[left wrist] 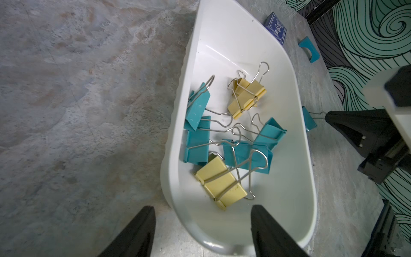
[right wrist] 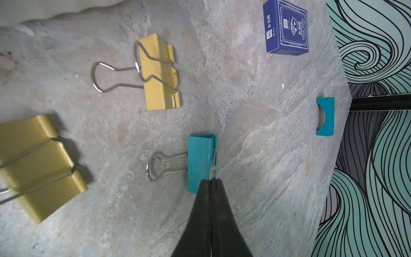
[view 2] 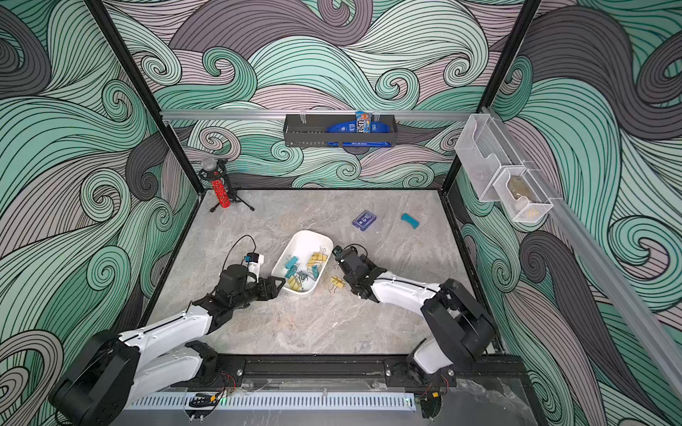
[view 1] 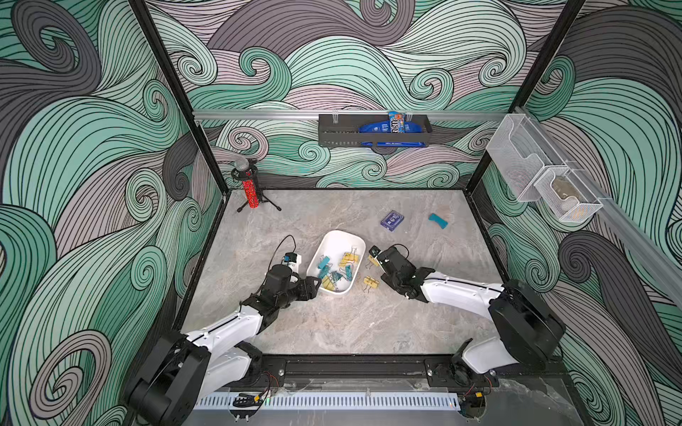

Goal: Take out the binder clips from the storage box
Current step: Place the binder clip at the center of the board, then pick up the binder clip from the storage box.

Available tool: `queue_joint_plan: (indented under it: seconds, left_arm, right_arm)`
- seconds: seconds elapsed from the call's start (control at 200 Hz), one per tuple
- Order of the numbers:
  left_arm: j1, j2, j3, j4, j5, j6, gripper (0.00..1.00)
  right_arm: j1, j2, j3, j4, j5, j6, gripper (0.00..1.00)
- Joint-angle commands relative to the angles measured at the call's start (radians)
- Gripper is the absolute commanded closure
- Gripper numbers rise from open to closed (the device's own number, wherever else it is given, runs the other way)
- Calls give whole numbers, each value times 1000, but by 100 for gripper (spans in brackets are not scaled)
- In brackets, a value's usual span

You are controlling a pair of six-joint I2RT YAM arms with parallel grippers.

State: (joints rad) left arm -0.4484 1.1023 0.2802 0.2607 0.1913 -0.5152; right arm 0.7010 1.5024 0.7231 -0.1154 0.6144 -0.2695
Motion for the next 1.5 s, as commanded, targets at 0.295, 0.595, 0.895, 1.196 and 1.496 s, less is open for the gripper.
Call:
queue_joint_plan:
  seconds: [0.295, 0.595, 0.895, 1.196, 1.496]
  left_arm:
    - [-5, -31, 36, -31, 4, 17, 29]
    - [-5, -48, 31, -44, -4, 14, 29]
    - [-5, -58, 27, -47, -13, 5, 29]
    - [-5, -52, 29, -57, -29, 8, 29]
    - [-5, -13, 30, -33, -19, 0, 29]
  right_arm:
    - [11, -32, 8, 16, -10, 27, 68]
    - [38, -157, 68, 16, -93, -2, 47]
    - [66, -98, 201, 20, -342, -62, 54]
    - [80, 38, 285, 92, -588, -176, 58]
    - [84, 171, 374, 92, -699, -311, 58]
